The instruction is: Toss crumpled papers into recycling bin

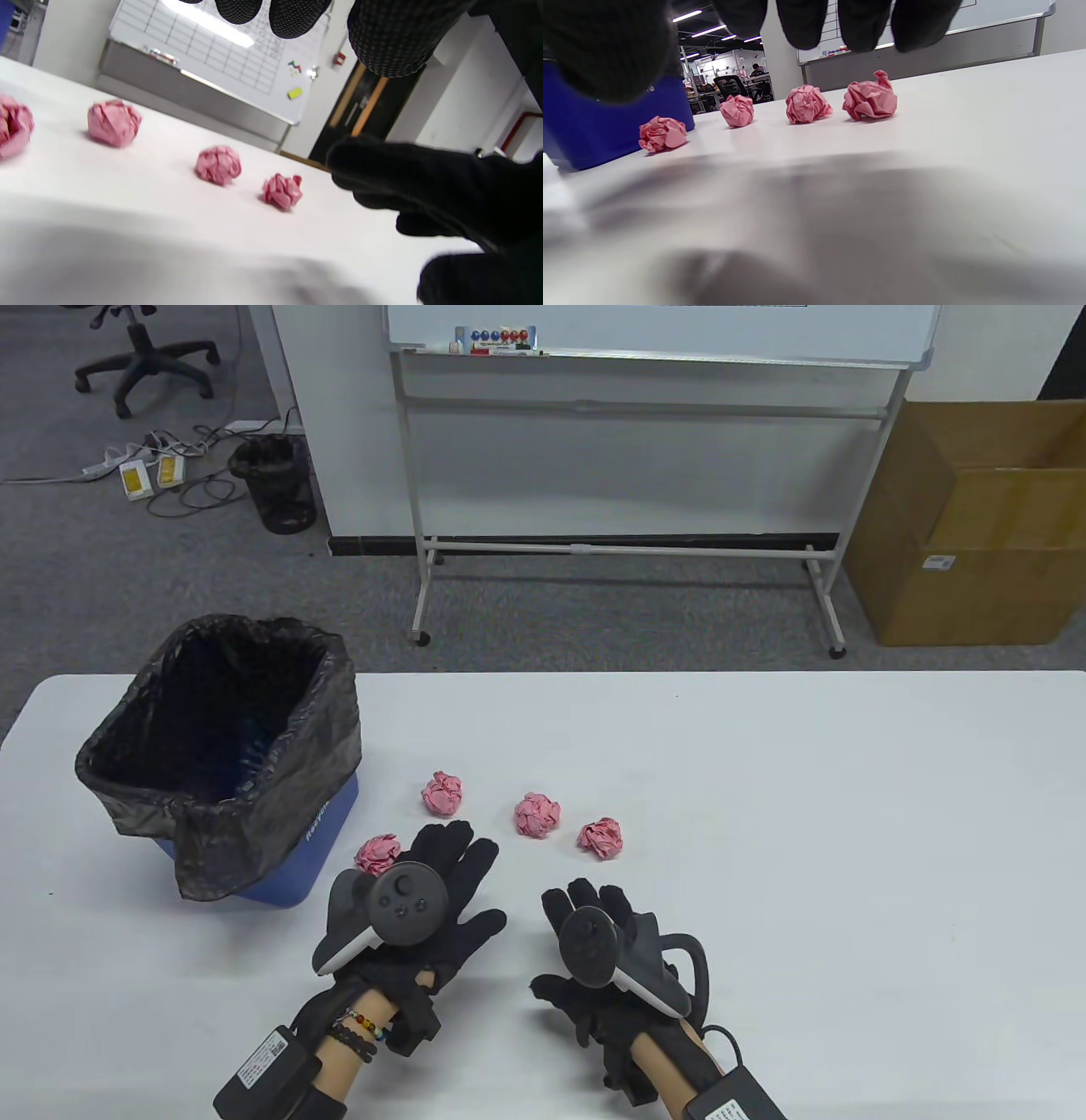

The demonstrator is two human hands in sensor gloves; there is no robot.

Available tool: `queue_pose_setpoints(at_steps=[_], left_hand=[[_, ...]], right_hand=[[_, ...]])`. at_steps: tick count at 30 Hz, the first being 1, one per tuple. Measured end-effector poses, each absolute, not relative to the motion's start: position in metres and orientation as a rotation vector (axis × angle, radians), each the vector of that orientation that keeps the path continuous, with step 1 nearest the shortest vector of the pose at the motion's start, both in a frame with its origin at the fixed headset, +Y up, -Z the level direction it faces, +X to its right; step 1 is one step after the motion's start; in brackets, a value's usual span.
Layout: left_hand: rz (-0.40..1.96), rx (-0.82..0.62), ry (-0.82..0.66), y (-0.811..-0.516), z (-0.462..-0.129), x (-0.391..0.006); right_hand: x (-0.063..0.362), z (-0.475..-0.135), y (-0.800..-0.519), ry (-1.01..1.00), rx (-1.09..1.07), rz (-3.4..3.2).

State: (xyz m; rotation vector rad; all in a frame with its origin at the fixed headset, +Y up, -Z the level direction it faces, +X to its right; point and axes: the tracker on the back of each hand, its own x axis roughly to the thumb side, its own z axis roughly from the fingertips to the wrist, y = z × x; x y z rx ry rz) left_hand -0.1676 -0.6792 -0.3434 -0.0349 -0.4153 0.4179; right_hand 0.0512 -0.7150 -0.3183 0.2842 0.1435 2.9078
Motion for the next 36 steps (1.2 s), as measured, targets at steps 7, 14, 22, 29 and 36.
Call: queue_pose_setpoints(at_steps=[7, 14, 22, 29, 36], left_hand=[[0.392, -0.100, -0.436, -0.708, -0.344, -0.162], [0.380, -0.137, -0.459, -0.721, -0.343, -0.163], [0.369, -0.148, -0.495, -0.725, -0.342, -0.159], [0.343, -0.172, -0.529, -0.729, -0.339, -0.151], [0.336, -0.187, -0.533, -0.729, -0.338, -0.149]], right_hand=[[0.058, -0.326, -0.716, 0.145, 0.231, 2.932], [0.074, -0.359, -0.692, 0.028, 0.061, 2.941], [0.074, -0.418, -0.688, 0.018, -0.061, 3.074], [0.068, -0.456, -0.710, 0.041, -0.163, 3.142], [0.064, -0.470, -0.729, -0.017, -0.197, 3.204]])
